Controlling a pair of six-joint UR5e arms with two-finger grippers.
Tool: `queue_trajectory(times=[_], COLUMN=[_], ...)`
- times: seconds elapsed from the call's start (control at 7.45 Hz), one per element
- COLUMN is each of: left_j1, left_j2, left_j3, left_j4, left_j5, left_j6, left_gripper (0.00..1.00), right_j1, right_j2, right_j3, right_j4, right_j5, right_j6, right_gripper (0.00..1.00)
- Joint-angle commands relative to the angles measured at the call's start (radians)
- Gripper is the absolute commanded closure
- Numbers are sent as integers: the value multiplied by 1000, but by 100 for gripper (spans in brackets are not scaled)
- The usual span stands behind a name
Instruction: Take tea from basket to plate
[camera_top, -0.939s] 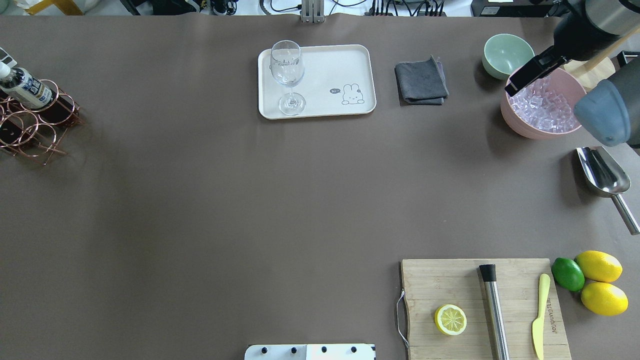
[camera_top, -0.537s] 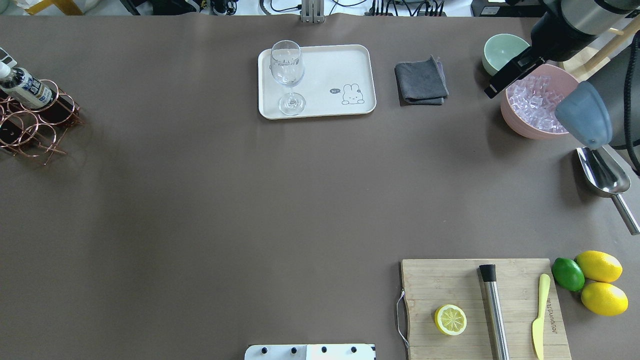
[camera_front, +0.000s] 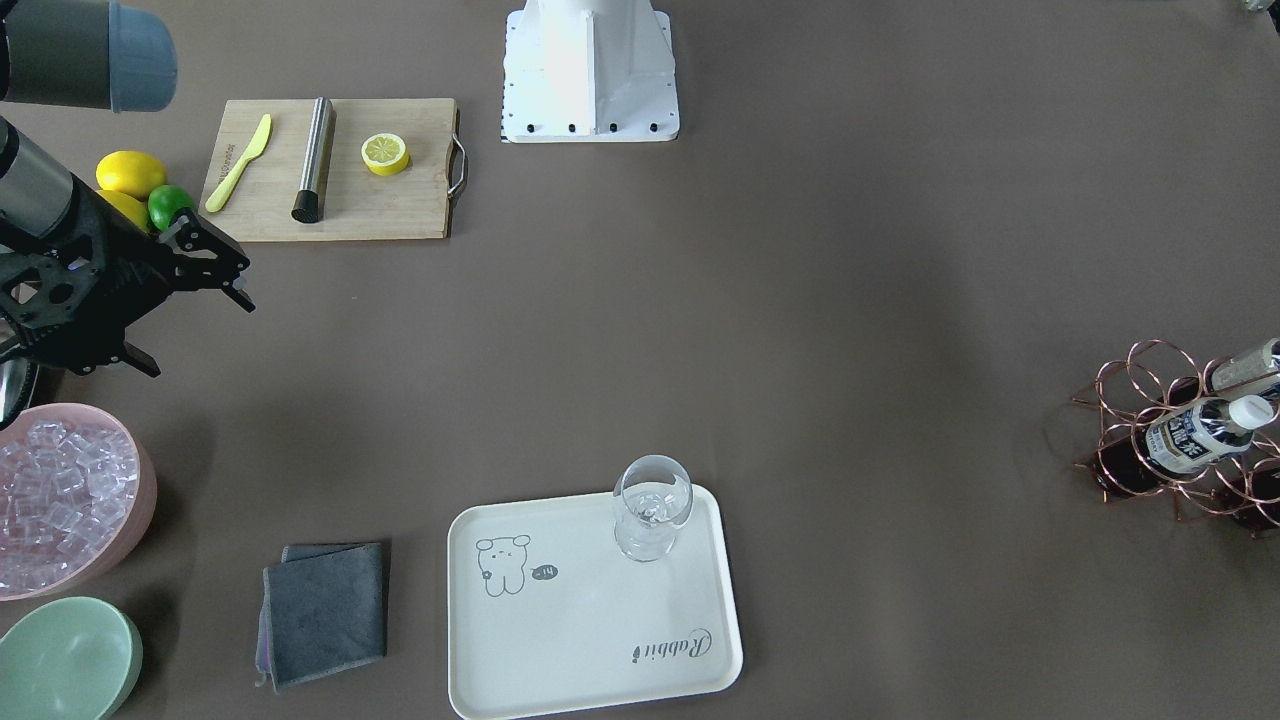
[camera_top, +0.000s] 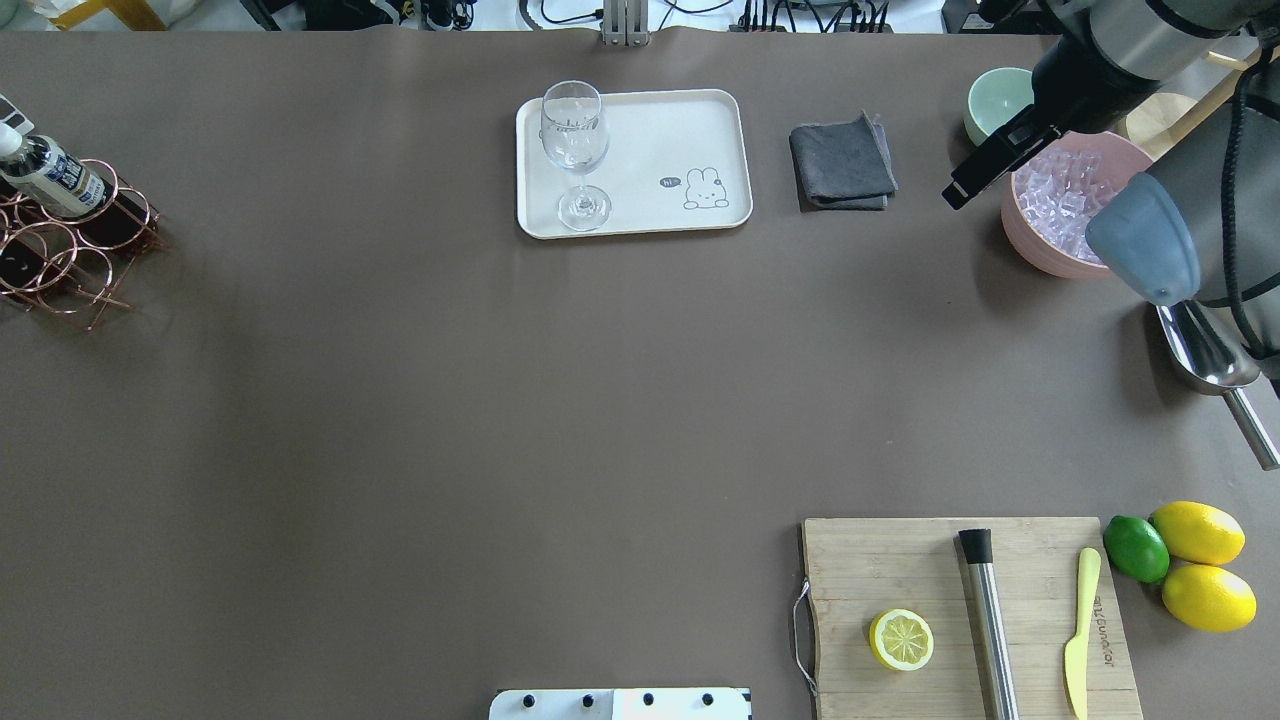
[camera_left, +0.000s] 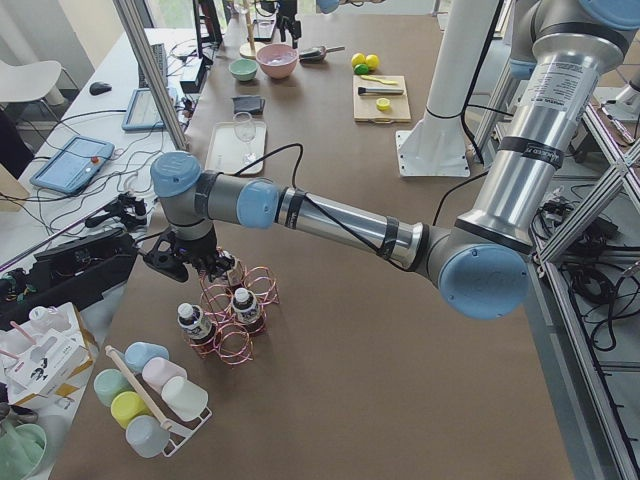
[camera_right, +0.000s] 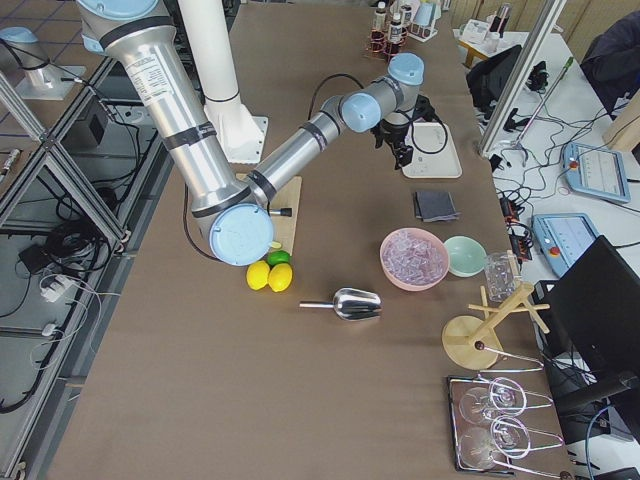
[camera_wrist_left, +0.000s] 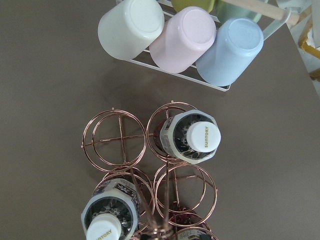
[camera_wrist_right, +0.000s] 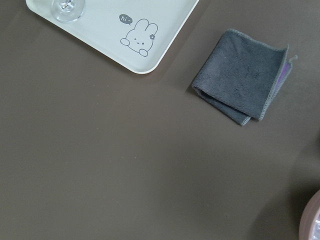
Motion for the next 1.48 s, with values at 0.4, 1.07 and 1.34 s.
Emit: queue_trajectory(times=[0.4, 1.07, 1.34], left_j1=[-41, 43, 88], left_j2=[29, -2, -58], left_j3=[-89, -283, -373], left_j4=[38, 221, 247], left_j5=[-86, -115, -110], left_j6=[-68, -249, -490], left_gripper=[100, 100, 100], right_j1=[-21, -21, -21], right_j2=[-52, -84, -86], right_j3=[3, 15, 18], right_j4=[52, 53, 53], right_j5=[60, 61, 61], right_j6=[-9, -14, -12], right_gripper=[0, 0, 0])
